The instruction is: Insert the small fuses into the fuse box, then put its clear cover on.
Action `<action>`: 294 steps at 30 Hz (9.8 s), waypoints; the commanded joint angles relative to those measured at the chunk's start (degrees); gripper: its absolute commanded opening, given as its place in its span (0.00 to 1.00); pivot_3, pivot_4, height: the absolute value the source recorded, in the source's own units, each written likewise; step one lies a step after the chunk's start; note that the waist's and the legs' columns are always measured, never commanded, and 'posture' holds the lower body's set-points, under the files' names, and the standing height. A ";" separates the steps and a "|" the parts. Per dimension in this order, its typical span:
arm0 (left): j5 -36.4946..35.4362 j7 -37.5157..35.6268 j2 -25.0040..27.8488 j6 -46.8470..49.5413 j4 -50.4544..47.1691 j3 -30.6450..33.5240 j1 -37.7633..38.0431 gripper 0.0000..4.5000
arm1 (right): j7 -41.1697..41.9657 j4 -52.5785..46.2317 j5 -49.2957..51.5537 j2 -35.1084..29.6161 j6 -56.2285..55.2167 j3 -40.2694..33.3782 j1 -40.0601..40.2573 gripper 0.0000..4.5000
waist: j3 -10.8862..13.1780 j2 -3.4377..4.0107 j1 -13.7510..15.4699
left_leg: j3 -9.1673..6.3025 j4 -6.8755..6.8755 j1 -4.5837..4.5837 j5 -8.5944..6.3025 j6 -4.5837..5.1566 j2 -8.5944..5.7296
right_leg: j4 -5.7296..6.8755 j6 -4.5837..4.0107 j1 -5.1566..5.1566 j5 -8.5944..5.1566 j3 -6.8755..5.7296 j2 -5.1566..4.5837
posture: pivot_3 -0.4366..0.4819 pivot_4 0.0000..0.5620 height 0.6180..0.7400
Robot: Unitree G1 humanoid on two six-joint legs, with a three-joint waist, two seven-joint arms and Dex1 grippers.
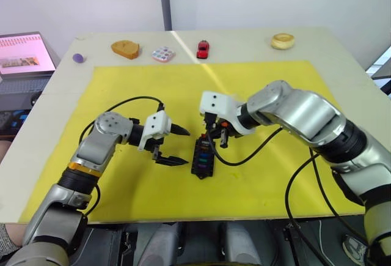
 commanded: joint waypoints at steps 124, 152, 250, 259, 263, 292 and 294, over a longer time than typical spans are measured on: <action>2.60 5.98 -0.09 -1.55 -2.71 2.17 3.79 1.00 | 4.90 -0.89 -8.62 0.66 -8.81 -3.60 10.00 0.01 | -0.02 0.00 0.01 | -0.02 0.05 0.10 0.00 -0.01 0.00 | 0.02 0.00 0.13 0.00 -0.02 0.01 | 0.48 0.27 1.00; -21.70 10.05 23.90 37.66 -34.19 37.77 33.51 1.00 | 21.52 5.00 -3.23 -28.69 -38.36 -46.53 39.47 0.76 | 0.04 0.18 0.11 | 0.06 -0.06 0.16 -0.05 0.04 0.08 | -0.08 -0.11 0.17 -0.06 0.03 -0.02 | 0.48 0.27 1.00; -1.32 63.88 -19.34 31.23 -44.71 -12.03 42.94 1.00 | -10.54 5.70 -2.38 3.69 7.65 -28.57 3.15 0.37 | 0.07 0.24 3.29 | 0.08 0.12 0.15 -0.04 -0.03 0.03 | -0.32 -0.29 0.21 -0.02 -0.02 -0.05 | 0.48 0.27 1.00; 2.37 67.15 -25.56 29.13 -39.78 -14.20 40.91 1.00 | -11.40 5.75 -1.62 2.44 7.28 -28.33 2.61 0.37 | 0.06 0.25 3.34 | 0.08 0.12 0.16 -0.06 -0.03 0.00 | -0.57 -0.22 0.31 0.03 -0.04 -0.05 | 0.48 0.27 1.00; 4.22 68.41 -27.31 27.64 -37.68 -13.44 39.97 1.00 | -11.61 6.03 -1.70 2.12 6.51 -28.10 2.35 0.37 | 0.06 0.26 3.36 | 0.08 0.13 0.16 -0.04 0.00 0.00 | -0.62 -0.20 0.34 0.04 -0.06 -0.06 | 0.48 0.27 1.00; -3.26 7.45 1.54 8.13 -6.66 -8.70 8.76 0.51 | -14.89 5.17 -2.27 3.25 1.58 -28.38 3.85 0.37 | 0.05 0.29 1.30 | 0.05 -0.11 0.13 0.01 0.05 0.09 | -0.61 -0.02 0.31 0.19 -0.06 0.06 | 0.48 0.27 1.00; -2.34 5.43 0.56 5.47 -1.24 -8.36 5.76 0.51 | -15.14 4.85 -2.18 3.49 1.59 -28.46 3.75 0.37 | 0.05 0.29 1.25 | 0.04 -0.11 0.12 0.02 0.04 0.10 | -0.60 -0.03 0.30 0.20 -0.06 0.06 | 0.48 0.27 1.00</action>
